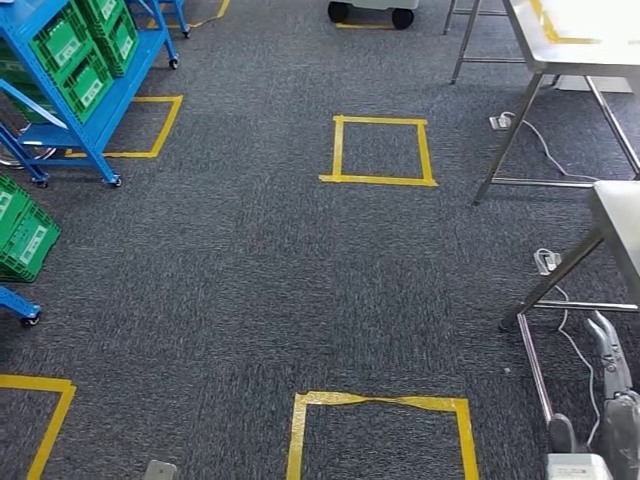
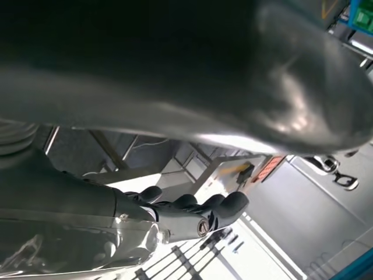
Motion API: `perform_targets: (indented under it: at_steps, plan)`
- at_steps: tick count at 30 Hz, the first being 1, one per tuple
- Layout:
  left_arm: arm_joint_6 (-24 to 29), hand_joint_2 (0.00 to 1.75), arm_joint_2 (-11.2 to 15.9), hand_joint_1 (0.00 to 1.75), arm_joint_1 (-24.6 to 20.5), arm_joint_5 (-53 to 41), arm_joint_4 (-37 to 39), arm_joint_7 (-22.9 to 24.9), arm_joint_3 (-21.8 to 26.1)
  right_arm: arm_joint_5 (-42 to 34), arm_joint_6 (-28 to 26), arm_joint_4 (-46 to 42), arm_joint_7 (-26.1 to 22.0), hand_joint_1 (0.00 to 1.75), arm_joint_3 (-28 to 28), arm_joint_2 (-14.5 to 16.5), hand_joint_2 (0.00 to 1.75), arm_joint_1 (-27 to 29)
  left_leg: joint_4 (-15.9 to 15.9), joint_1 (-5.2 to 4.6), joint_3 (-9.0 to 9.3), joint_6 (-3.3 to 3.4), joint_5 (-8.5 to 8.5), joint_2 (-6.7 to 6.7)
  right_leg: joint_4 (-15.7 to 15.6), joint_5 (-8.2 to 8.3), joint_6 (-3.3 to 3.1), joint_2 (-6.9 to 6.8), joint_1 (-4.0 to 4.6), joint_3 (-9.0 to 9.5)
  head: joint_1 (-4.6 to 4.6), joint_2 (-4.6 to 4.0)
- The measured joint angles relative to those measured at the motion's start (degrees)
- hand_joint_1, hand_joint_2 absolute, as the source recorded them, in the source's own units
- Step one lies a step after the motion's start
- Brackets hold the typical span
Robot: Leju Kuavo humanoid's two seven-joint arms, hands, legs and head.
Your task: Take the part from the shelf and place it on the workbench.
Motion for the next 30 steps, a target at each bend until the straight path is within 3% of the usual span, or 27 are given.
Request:
perform_targets:
  at_steps: [2,4,5,6,8,9,10,12,14,15,16,17,19,20,21,22,24,25,26,27,29,30]
  plan:
    - [0.02,0.0,0.01,0.0,0.08,0.13,-0.04,-0.12,-0.02,0.3,0.0,-0.04,0.03,0.0,-0.09,0.0,0.0,0.33,5.36,-0.02,-6.01,-0.1,-4.14,0.93,-0.28,-1.79,-0.19,-1.4,0.16,2.21,-0.05,-0.01]
    - [0.05,0.0,0.03,0.0,0.37,0.34,-0.04,-0.26,-0.02,0.6,0.0,-0.15,0.05,0.0,-0.27,0.0,0.0,0.6,5.34,-0.03,-9.38,0.15,-8.05,1.07,-0.5,-3.87,-0.15,-2.7,0.23,4.71,-0.09,-0.01]
    - [0.06,0.0,0.04,0.0,0.49,0.48,-0.04,-0.34,-0.02,0.74,0.0,-0.25,0.06,0.0,-0.37,0.0,0.0,0.75,3.65,-0.07,-10.06,0.41,-7.77,1.31,-0.62,-5.0,-0.09,-3.4,0.26,6.12,-0.09,-0.02]
    - [0.07,0.0,0.05,0.0,0.58,0.64,-0.04,-0.44,-0.02,0.87,0.0,-0.37,0.07,0.0,-0.46,0.0,0.0,0.9,1.13,-0.24,-10.34,0.85,-5.22,2.31,-0.76,-6.15,-0.02,-4.09,0.29,7.46,-0.09,-0.02]
    - [0.03,0.0,0.03,0.0,0.62,1.01,-0.05,-0.62,-0.02,1.08,0.0,-0.54,0.13,0.0,-0.53,0.0,0.0,1.29,-4.8,-0.87,-10.45,1.54,2.91,5.96,-1.01,-8.49,0.32,-5.29,0.57,9.98,-0.06,-0.02]
    - [-0.01,0.0,0.01,0.0,0.61,1.22,-0.09,-0.67,-0.02,1.18,0.0,-0.64,0.16,0.0,-0.54,-0.02,0.0,1.5,-6.67,-1.23,-10.35,1.72,5.9,7.36,-1.44,-9.48,0.57,-5.83,0.65,11.12,0.1,-0.02]
    - [-0.04,0.0,-0.03,0.0,0.6,1.4,-0.14,-0.72,-0.02,1.26,0.0,-0.75,0.2,0.0,-0.56,-0.04,0.0,1.61,-7.87,-1.43,-10.09,1.72,7.26,7.64,-1.43,-9.78,1.01,-6.24,0.73,12.22,0.22,-0.01]
    - [-0.1,0.0,-0.02,0.0,0.51,1.69,-0.28,-0.77,0.0,1.39,-0.01,-0.96,0.25,0.0,-0.62,-0.11,0.0,1.53,-8.21,-1.28,-8.31,2.11,7.08,5.77,1.05,-8.64,1.8,-6.09,0.49,12.81,0.44,-0.02]
    - [-0.27,0.0,0.06,0.0,0.29,2.08,-0.41,-0.8,0.07,1.46,-0.02,-1.0,0.28,0.0,-0.64,-0.16,0.0,1.44,-8.5,-0.88,-5.85,2.84,6.27,3.99,8.61,-6.78,2.17,-3.44,0.22,9.3,0.59,-0.03]
    - [-0.46,0.0,0.07,0.0,0.21,2.36,-0.49,-0.81,0.11,1.49,-0.02,-1.0,0.34,0.0,-0.63,-0.17,0.0,1.5,-8.63,-0.74,-4.77,3.1,5.49,3.15,12.62,-7.26,2.18,-1.92,0.11,6.44,0.76,-0.02]
    - [-0.7,0.0,0.04,0.0,0.11,2.68,-0.52,-0.81,0.14,1.52,-0.02,-1.01,0.39,0.0,-0.63,-0.17,0.0,1.59,-8.69,-0.62,-3.79,3.26,4.68,2.22,15.56,-9.13,2.2,-0.98,0.06,3.65,0.85,-0.01]
    - [-0.93,0.0,0.0,0.0,0.07,3.03,-0.55,-0.8,0.16,1.56,-0.02,-1.01,0.44,0.0,-0.62,-0.17,0.0,1.67,-8.7,-0.49,-2.78,3.32,3.85,1.13,17.17,-12.23,2.33,-0.59,0.04,1.06,0.94,0.01]
    - [-1.07,0.0,-0.05,0.0,0.15,3.59,-0.55,-0.71,0.25,1.65,-0.02,-1.01,0.5,0.0,-0.6,-0.17,0.0,1.69,-8.69,-0.2,-0.44,3.2,2.2,-1.07,16.78,-19.02,2.25,-0.47,0.01,-2.8,0.99,0.01]
    - [-0.94,0.0,-0.07,0.0,0.19,3.83,-0.55,-0.57,0.31,1.69,-0.02,-1.01,0.54,0.0,-0.57,-0.17,0.0,1.67,-8.67,-0.01,0.88,3.02,1.31,-2.19,15.46,-20.66,2.2,-0.3,-0.03,-4.28,1.0,0.01]
    - [-0.69,0.0,-0.09,0.0,0.21,4.0,-0.55,-0.4,0.38,1.75,-0.02,-1.01,0.59,0.0,-0.54,-0.17,0.0,1.64,-8.66,0.21,2.13,2.74,0.36,-3.23,13.46,-19.49,2.31,0.26,-0.18,-5.51,1.01,0.01]
    - [-0.26,0.0,-0.09,0.0,0.21,4.09,-0.55,-0.16,0.5,1.84,-0.02,-0.98,0.7,0.0,-0.48,-0.17,0.0,1.58,-8.57,0.37,3.11,2.39,-0.58,-4.15,10.96,-14.57,2.54,1.41,-0.44,-6.56,1.09,0.0]
    - [0.62,0.0,-0.12,0.0,0.15,4.16,-0.55,0.26,0.84,2.16,-0.02,-0.92,1.15,0.0,-0.26,-0.1,0.0,1.26,-8.05,0.51,3.96,1.57,-2.29,-5.73,6.75,-2.14,3.03,3.38,-0.88,-7.92,1.26,-0.01]
    - [0.96,0.0,-0.11,0.0,0.12,4.19,-0.55,0.4,1.04,2.47,-0.02,-0.91,1.43,0.0,-0.08,-0.05,0.0,0.88,-7.87,0.56,4.01,1.2,-2.84,-6.27,5.8,1.95,2.8,3.67,-0.95,-8.21,1.26,-0.01]
    - [1.13,0.0,-0.1,0.0,0.13,4.21,-0.56,0.45,1.18,2.79,-0.02,-0.93,1.68,0.0,0.14,0.0,0.0,0.36,-7.93,0.63,4.02,0.87,-3.23,-6.65,5.58,3.14,2.33,3.19,-0.88,-8.24,1.17,0.0]
    - [1.25,0.0,-0.08,0.0,0.13,4.25,-0.56,0.46,1.31,3.07,-0.02,-0.95,1.9,0.0,0.38,0.02,0.0,-0.17,-8.2,0.68,4.1,0.54,-3.56,-6.38,5.64,3.06,1.95,2.57,-0.87,-8.01,1.05,0.0]
    - [1.27,0.0,-0.02,0.0,0.06,4.27,-0.57,0.46,1.46,3.39,-0.02,-0.97,2.11,0.0,0.83,0.04,0.0,-0.9,-7.03,0.53,3.57,-0.15,-4.95,-3.4,5.13,2.83,1.33,1.25,-0.89,-7.54,0.92,0.01]
    - [1.27,0.0,-0.02,0.0,-0.09,4.27,-0.57,0.46,1.5,3.44,-0.02,-0.97,2.17,0.0,1.01,0.05,0.0,-1.03,-4.87,0.42,2.52,-0.5,-6.45,-1.44,4.89,2.72,1.08,0.54,-0.87,-7.31,0.89,0.01]
